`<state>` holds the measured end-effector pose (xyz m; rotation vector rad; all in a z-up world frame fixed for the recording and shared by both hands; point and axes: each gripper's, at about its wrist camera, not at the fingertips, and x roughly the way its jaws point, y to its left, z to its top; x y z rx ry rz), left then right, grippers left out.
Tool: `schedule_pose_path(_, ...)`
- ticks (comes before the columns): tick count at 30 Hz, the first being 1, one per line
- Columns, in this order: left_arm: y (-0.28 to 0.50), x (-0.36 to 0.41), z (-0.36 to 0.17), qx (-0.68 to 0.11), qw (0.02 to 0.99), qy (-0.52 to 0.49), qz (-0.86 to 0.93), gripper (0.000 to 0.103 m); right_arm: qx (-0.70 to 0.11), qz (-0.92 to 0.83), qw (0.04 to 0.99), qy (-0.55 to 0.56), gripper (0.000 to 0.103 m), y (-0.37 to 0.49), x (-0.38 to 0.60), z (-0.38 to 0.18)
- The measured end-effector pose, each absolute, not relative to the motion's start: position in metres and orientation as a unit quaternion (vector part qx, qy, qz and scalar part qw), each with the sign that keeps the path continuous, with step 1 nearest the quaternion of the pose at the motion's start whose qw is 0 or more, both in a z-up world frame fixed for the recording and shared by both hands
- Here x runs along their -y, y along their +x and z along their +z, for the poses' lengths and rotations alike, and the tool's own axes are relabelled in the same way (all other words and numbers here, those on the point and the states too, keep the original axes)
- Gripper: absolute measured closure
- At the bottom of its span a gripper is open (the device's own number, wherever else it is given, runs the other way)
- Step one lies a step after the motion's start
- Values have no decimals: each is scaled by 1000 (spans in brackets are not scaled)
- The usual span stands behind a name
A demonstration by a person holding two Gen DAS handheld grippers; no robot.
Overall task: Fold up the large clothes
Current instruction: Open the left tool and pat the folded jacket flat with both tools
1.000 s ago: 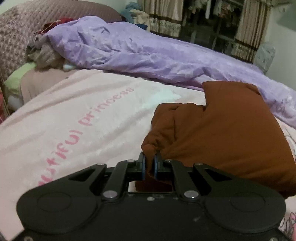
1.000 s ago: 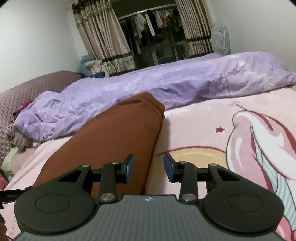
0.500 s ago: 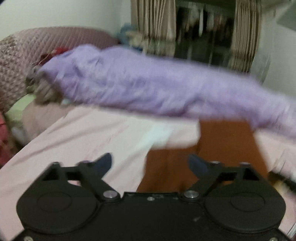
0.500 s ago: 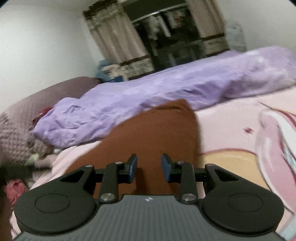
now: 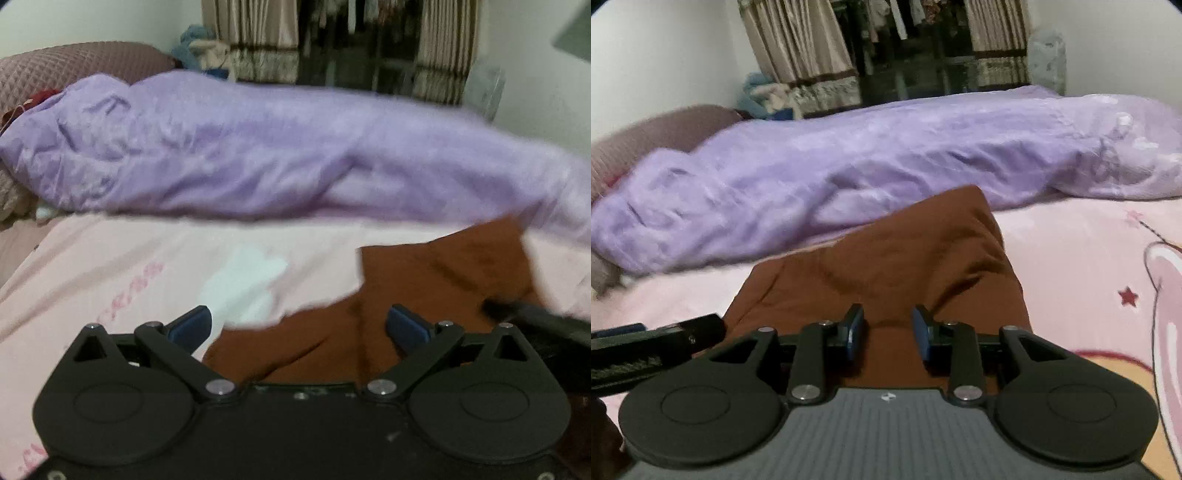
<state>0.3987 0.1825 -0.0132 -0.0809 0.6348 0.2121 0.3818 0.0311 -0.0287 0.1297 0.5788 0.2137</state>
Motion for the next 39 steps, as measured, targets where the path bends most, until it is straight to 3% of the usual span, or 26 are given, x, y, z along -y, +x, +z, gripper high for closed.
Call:
schedule_pose_path(3,390,-196,-51,-313,940,-87,105,0,-272,114,952,78,68,376,-27,-51)
schedule_pose_path(8,386,-206,-49,-311,937,-116,109,0,-269,125,949,111,69,377,-13,-49)
schedule_pose_path(11,395,-205,-33,-321,936,-91,110,2,-289,122,946,79,63,383,-26,-34)
schedule_pose_path(14,394,-197,-1,-291,949,-67,104,1,-302,140,942,48,52,391,-32,0)
schedule_pose_path(15,394,-195,11,-280,953,-67,98,1,-276,136,950,47,37,389,-29,12)
schedule_pose_path(16,395,-193,19,-272,955,-70,92,1,-253,122,959,43,30,389,-27,19)
schedule_pose_path(19,407,-184,30,-256,962,-67,63,0,-241,83,967,19,35,403,-26,22)
schedule_pose_path(24,439,-162,-9,-323,944,-7,73,0,-334,102,935,57,36,448,-18,-21)
schedule_pose_path(31,443,-155,-32,-335,938,18,84,0,-354,104,929,35,27,451,-32,-37)
schedule_pose_path(39,391,-158,26,-304,948,2,98,0,-352,140,925,23,28,421,-23,2)
